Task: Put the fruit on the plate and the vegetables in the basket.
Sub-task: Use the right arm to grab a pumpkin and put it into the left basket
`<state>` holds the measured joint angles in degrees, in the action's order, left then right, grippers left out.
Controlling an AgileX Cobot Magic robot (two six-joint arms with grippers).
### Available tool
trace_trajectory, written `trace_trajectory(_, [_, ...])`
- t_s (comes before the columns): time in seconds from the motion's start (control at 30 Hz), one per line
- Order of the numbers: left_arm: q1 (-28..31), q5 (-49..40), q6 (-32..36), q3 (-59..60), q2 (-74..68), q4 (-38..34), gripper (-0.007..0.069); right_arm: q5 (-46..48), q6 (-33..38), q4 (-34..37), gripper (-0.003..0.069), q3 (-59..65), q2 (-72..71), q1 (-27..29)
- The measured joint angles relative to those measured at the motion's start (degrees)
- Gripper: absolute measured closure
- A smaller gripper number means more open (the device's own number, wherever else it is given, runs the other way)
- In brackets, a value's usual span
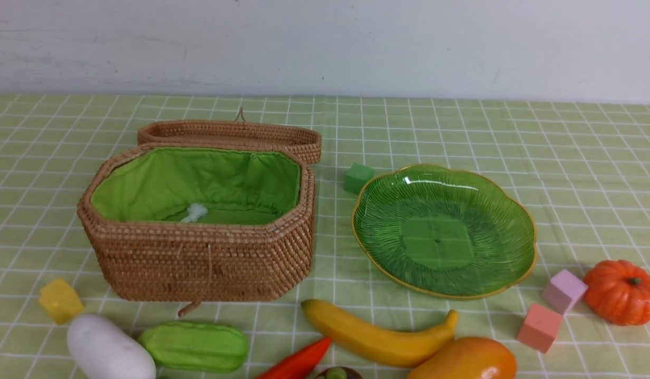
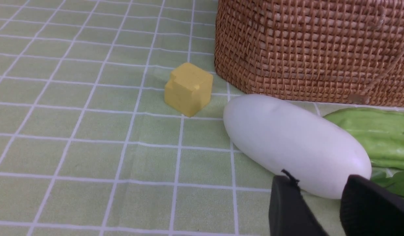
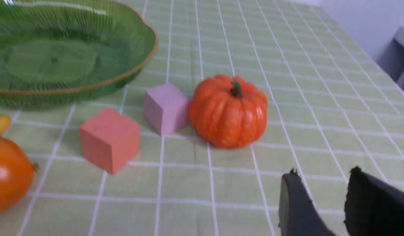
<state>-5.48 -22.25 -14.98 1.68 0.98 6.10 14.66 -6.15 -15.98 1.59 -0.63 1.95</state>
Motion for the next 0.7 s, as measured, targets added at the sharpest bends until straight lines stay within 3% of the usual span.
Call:
trace_trajectory(0.13, [0.00, 0.00, 0.00, 0.00, 0.00, 0.00, 0.0386, -7.15, 0.00, -0.03, 0.0419, 0.00, 0.00, 0.00])
trace_trajectory(0.37, [0.00, 0.00, 0.00, 0.00, 0.00, 0.00, 0.0386, -11.86, -0.63, -0.29, 0.0419, 0.00, 0.00, 0.00])
trace_trajectory(0.47, [0.00, 0.00, 0.00, 0.00, 0.00, 0.00, 0.0386, -19.44, -4.07, 0.18, 0.0419, 0.00, 0.00, 0.00])
trace_trajectory(0.57, [0.00, 0.00, 0.00, 0.00, 0.00, 0.00, 0.0386, -31.87, -9.64, 0.41, 0.0419, 0.02, 0.00, 0.00])
trace_trajectory(0.6, [0.00, 0.00, 0.00, 0.00, 0.00, 0.00, 0.0386, -39.93, -13.61, 0.85, 0.0419, 0.02, 0.00, 0.00])
trace_trajectory(0.7, [0.00, 0.00, 0.00, 0.00, 0.00, 0.00, 0.0386, -44.53, -20.84, 1.53, 0.0419, -3.81, 0.29, 0.00])
